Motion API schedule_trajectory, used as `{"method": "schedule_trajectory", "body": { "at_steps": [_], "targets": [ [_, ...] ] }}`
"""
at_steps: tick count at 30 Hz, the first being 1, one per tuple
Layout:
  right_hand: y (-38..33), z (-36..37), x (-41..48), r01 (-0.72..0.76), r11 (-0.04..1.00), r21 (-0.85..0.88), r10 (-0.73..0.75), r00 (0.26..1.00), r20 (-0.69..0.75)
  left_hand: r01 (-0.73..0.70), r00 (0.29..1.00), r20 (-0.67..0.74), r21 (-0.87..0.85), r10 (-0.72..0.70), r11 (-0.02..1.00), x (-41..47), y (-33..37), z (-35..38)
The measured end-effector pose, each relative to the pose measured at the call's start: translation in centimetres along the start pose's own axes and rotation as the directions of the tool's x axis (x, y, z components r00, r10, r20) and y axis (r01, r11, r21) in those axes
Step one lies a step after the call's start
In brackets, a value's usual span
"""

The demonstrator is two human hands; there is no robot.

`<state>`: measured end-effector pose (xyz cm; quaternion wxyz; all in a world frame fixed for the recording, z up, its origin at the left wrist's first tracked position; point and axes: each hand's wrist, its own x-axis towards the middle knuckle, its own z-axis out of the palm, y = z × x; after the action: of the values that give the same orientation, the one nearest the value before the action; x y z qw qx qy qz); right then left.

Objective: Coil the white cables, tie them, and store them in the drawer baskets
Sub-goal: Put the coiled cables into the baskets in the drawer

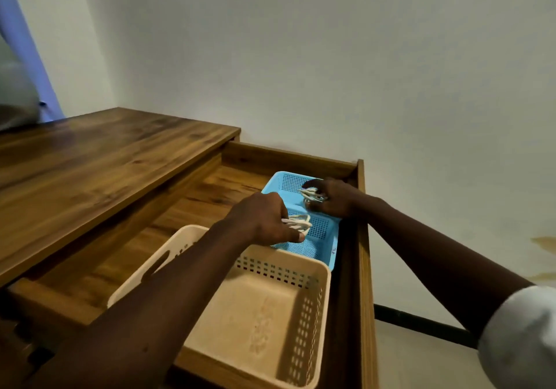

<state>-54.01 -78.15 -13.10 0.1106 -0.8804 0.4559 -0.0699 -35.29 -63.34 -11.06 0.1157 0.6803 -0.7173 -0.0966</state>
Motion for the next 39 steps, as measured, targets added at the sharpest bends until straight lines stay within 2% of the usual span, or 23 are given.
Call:
{"method": "schedule_trajectory", "body": {
  "at_steps": [4,8,11,13,16,18,20,23,26,28,32,34,39],
  "targets": [
    [0.5,0.1,1.8,-0.027,0.998,-0.054,0.028,0.999,0.022,0.032,0.995,0.096,0.062,-0.038,0.998,2.0,0.4,2.7],
    [0.6,0.6,2.5,-0.091,0.979,-0.182,0.118,0.982,0.145,0.085,0.967,0.243,-0.022,-0.078,0.996,2.1,0.9,3.3],
    [0.7,0.7,2.5,-0.084,0.982,-0.170,0.107,0.986,0.130,0.057,0.945,0.325,-0.027,-0.045,0.998,1.4,1.7,2.8],
    [0.6,0.4,2.2,-0.083,0.985,-0.153,0.095,0.993,0.075,0.027,0.952,0.308,-0.059,-0.007,0.998,0.4,1.7,2.5],
    [-0.4,0.3,0.9,-0.051,0.999,-0.007,0.050,0.993,-0.106,-0.041,0.991,0.115,-0.179,0.063,0.983,-1.5,0.7,1.9],
    [-2.0,0.4,-0.2,0.048,0.996,0.073,-0.028,0.968,-0.248,-0.115,0.993,-0.051,-0.242,0.106,0.963,-3.5,-0.4,0.8],
    [-4.4,0.5,-1.3,0.163,0.980,0.112,-0.117,0.934,-0.336,-0.147,0.976,-0.199,-0.275,0.093,0.950,-6.2,-2.2,-0.4],
    [-10.0,0.6,-2.6,0.324,0.936,0.139,-0.249,0.887,-0.390,-0.145,0.923,-0.383,-0.290,0.024,0.946,-11.4,-6.0,-2.1],
    [-17.0,0.9,-3.8,0.473,0.865,0.165,-0.387,0.840,-0.380,-0.043,0.860,-0.502,-0.258,-0.096,0.965,-17.6,-9.8,-3.8],
    [-22.5,1.7,-4.3,0.570,0.807,0.153,-0.506,0.802,-0.318,0.038,0.799,-0.578,-0.231,-0.168,0.972,-22.6,-12.2,-4.9],
    [-33.9,4.1,-4.5,0.722,0.688,0.075,-0.695,0.685,-0.218,0.250,0.719,-0.637,-0.138,-0.280,0.958,-31.6,-16.4,-7.4],
    [-39.7,5.7,-4.7,0.759,0.641,0.113,-0.735,0.650,-0.195,0.348,0.670,-0.665,-0.110,-0.329,0.931,-35.6,-18.1,-8.8],
    [-53.8,9.7,-6.2,0.802,0.543,0.250,-0.816,0.574,-0.067,0.566,0.493,-0.758,-0.092,-0.426,0.819,-44.6,-23.0,-11.5]
  ]
}}
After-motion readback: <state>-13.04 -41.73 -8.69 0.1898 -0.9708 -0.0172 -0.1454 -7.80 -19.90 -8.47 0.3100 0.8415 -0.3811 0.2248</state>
